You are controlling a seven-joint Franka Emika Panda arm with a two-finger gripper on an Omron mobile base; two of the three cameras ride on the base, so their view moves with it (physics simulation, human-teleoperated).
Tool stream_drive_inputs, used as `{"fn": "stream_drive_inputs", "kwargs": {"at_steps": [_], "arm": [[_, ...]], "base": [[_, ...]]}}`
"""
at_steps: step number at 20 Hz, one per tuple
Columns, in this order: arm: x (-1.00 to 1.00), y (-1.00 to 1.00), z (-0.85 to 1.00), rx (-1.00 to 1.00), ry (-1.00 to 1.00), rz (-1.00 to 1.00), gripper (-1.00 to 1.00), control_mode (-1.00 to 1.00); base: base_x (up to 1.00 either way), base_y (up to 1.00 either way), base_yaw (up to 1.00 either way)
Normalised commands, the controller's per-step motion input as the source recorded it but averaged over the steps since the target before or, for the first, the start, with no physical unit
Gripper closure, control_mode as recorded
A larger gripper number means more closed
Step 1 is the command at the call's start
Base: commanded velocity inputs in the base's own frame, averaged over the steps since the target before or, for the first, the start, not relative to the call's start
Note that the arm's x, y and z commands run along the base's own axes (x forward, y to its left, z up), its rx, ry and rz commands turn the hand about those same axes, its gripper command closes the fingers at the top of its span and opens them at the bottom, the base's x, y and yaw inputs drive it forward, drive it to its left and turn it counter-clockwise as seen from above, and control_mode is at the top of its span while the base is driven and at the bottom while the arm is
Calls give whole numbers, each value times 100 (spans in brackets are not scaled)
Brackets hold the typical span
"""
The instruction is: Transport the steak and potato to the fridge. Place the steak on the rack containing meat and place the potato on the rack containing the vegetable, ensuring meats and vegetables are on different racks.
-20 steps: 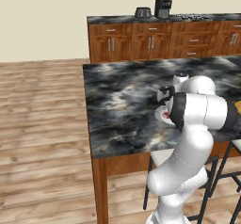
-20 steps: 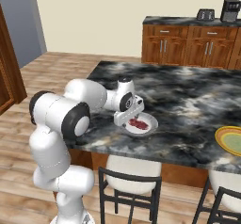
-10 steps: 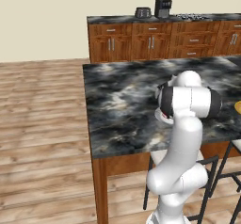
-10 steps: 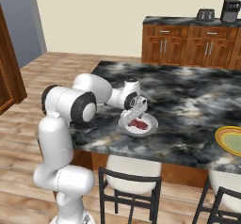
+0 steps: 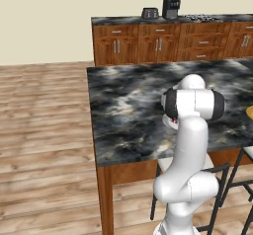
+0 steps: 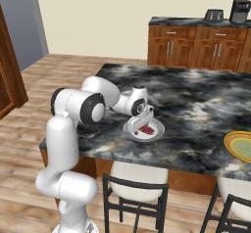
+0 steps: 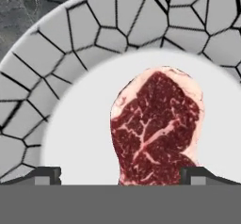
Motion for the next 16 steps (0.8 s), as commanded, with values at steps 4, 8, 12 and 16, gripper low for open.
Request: {"fn": "stream_drive_inputs", "kwargs": {"at_steps": [4, 8, 12, 16], "arm": [[16, 0, -24, 0, 0, 2, -100, -100], [23, 0, -28, 0, 0, 3, -100, -100], [33, -2, -28, 0, 0, 4, -100, -100], [28, 0, -29, 0, 0, 4, -100, -100]], "base": [[0, 0, 0], [0, 0, 0], [0, 0, 0], [0, 0, 0]]}}
